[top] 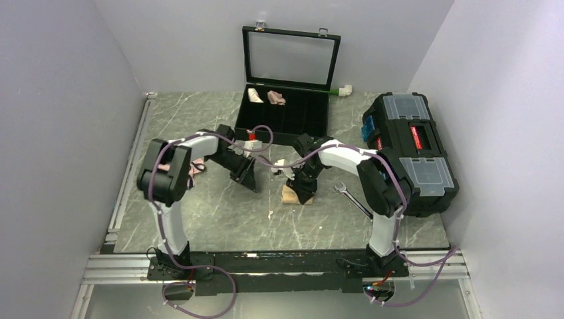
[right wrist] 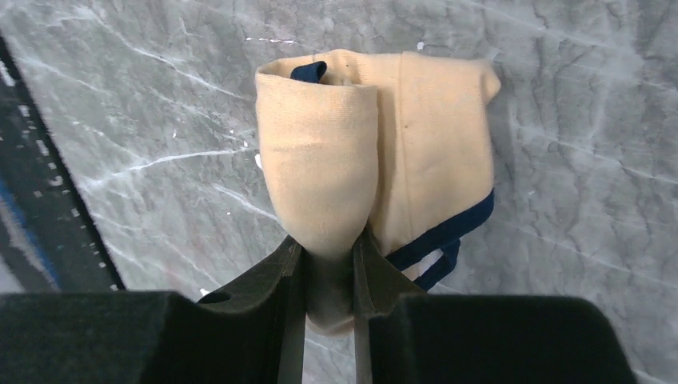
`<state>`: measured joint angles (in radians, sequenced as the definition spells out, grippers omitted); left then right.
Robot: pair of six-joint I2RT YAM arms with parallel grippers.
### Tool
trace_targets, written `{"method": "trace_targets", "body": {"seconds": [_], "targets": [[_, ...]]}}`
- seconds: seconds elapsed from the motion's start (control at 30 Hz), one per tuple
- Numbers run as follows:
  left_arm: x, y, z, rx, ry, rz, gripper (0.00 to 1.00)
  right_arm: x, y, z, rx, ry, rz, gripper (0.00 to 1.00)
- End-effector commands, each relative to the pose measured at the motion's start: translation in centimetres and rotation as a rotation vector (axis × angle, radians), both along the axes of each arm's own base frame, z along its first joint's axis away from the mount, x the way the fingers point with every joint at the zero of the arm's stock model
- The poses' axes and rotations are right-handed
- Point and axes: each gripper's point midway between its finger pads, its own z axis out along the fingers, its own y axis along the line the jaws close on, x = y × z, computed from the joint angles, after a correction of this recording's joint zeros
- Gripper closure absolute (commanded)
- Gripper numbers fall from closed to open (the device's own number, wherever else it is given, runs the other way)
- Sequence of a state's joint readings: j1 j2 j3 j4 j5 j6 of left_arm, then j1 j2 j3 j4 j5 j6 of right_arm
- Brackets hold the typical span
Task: Roll the underwear
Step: Roll the underwear to the center of the board.
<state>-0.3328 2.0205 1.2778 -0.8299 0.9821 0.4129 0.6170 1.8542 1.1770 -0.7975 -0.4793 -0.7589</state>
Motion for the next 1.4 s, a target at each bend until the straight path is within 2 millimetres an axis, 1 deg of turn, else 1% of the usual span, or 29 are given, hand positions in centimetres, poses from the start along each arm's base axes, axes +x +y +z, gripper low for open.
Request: {"method": "trace_targets", "body": {"seconds": [0.0, 0.07, 0.1, 0.13, 0.27, 0.33, 0.4, 0.5, 0.57, 0.6, 0.67, 0.7, 0.73, 0.77, 0.9, 1.0, 1.17, 1.27, 1.37], "targets": [[2.8, 1.7, 3.0, -0.026, -0.257, 0.099, 0.53, -2.6, -1.1, -1.1, -0.021, 0.271, 0.045, 1.00], [2.7, 2.3, 4.0, -0.025, -0.365, 0.091, 0.52, -1.9, -0.9, -1.5, -0.022, 0.335, 0.040, 1.00], [2.6, 2.4, 4.9, -0.029, -0.432, 0.086, 0.52, -1.3, -0.4, -1.2, -0.001, 0.362, 0.043, 1.00], [2.5, 2.5, 5.3, -0.027, -0.489, 0.079, 0.52, -1.1, -0.3, -1.3, 0.002, 0.399, 0.038, 1.00], [1.1, 1.8, 6.2, -0.012, -0.684, -0.012, 0.51, -0.7, 0.2, -1.3, 0.024, 0.475, 0.037, 1.00], [0.1, 0.8, 6.4, 0.012, -0.789, -0.078, 0.50, -0.7, 0.4, -1.2, 0.029, 0.496, 0.041, 0.99], [-0.7, -0.8, 6.5, 0.034, -0.893, -0.150, 0.50, -0.5, 0.5, -1.2, 0.028, 0.510, 0.044, 0.99], [-1.4, -3.7, 6.7, 0.043, -1.019, -0.247, 0.47, -0.5, 0.5, -2.0, 0.011, 0.527, 0.043, 0.99], [-1.5, -5.7, 6.6, 0.049, -1.057, -0.300, 0.46, -0.5, 0.3, -2.4, 0.001, 0.533, 0.040, 0.99], [-1.4, -6.9, 6.9, 0.044, -1.078, -0.321, 0.46, -0.5, 0.3, -2.6, -0.003, 0.537, 0.037, 0.99], [-1.4, -8.6, 6.2, 0.059, -1.106, -0.361, 0.45, -0.5, 0.2, -2.9, -0.011, 0.532, 0.034, 0.99], [-1.7, -9.6, 5.4, 0.064, -1.109, -0.391, 0.45, -0.4, 0.2, -3.0, -0.011, 0.530, 0.032, 0.99], [-1.4, -10.1, 4.9, 0.079, -1.118, -0.401, 0.45, -0.5, 0.2, -3.0, -0.012, 0.530, 0.030, 0.99], [-1.6, -10.8, 4.5, 0.080, -1.126, -0.418, 0.45, -0.4, 0.2, -3.0, -0.013, 0.528, 0.028, 0.99], [-2.0, -12.4, 3.2, 0.081, -1.118, -0.450, 0.44, -0.3, 0.3, -3.0, -0.011, 0.519, 0.025, 0.99], [-2.5, -13.1, 2.5, 0.079, -1.106, -0.465, 0.44, -0.4, 0.2, -3.1, -0.013, 0.520, 0.025, 0.99], [-2.5, -13.4, 1.1, 0.109, -1.100, -0.479, 0.43, -0.4, 0.2, -3.3, -0.017, 0.521, 0.023, 0.99], [-2.8, -13.3, 0.1, 0.122, -1.072, -0.493, 0.45, -0.4, 0.2, -3.4, -0.020, 0.523, 0.023, 0.99], [-3.3, -13.1, -0.9, 0.129, -1.037, -0.505, 0.49, -0.4, 0.2, -3.4, -0.019, 0.519, 0.020, 0.99]]}}
